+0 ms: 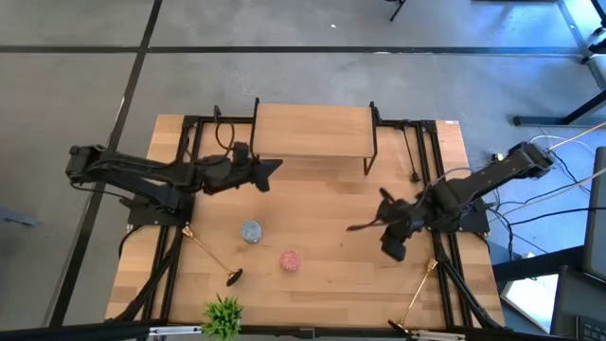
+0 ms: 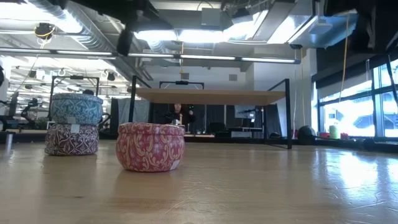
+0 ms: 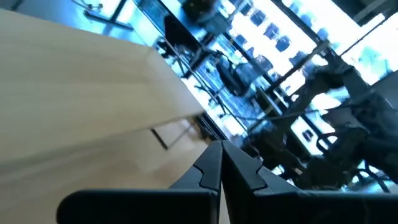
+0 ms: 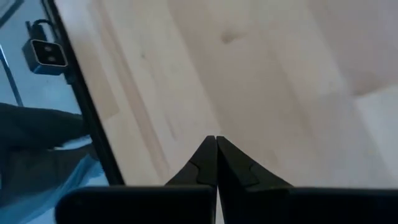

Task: Pick & Place candle stick holders
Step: Put the black candle holder on the shelf

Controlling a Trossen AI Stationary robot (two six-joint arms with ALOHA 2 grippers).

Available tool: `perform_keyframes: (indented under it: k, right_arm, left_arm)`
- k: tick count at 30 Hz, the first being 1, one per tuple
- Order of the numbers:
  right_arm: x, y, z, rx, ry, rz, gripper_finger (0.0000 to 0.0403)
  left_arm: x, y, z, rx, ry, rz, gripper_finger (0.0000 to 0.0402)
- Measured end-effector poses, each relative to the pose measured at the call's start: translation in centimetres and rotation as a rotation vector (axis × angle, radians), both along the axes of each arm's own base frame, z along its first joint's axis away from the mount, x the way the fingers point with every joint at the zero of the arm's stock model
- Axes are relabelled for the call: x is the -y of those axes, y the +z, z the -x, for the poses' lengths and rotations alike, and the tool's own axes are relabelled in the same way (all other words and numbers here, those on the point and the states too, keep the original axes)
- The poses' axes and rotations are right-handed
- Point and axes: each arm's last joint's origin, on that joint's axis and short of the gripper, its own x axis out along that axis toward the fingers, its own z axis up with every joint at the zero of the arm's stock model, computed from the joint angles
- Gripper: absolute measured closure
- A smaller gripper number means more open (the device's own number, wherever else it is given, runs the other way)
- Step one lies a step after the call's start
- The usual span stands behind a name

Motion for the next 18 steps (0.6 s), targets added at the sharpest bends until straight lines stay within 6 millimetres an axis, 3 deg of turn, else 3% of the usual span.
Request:
perform_keyframes:
  k: [6, 11, 18]
  right_arm:
    - [3.6, 0.6, 2.7, -0.034, 0.015, 0.115, 0.0403]
    - [6.3, 0.9, 4.6, -0.107, -0.114, 0.261, 0.0403]
    - [9.6, 0.6, 4.7, -0.134, -0.345, 0.308, 0.0403]
  left_arm:
    - [-2.2, 0.0, -1.1, 0.119, 0.064, 0.043, 0.0400]
    - [-3.0, 0.0, -1.9, 0.199, 0.092, 0.035, 0.0400]
    - [-3.6, -0.3, -2.5, 0.232, 0.111, 0.032, 0.0400]
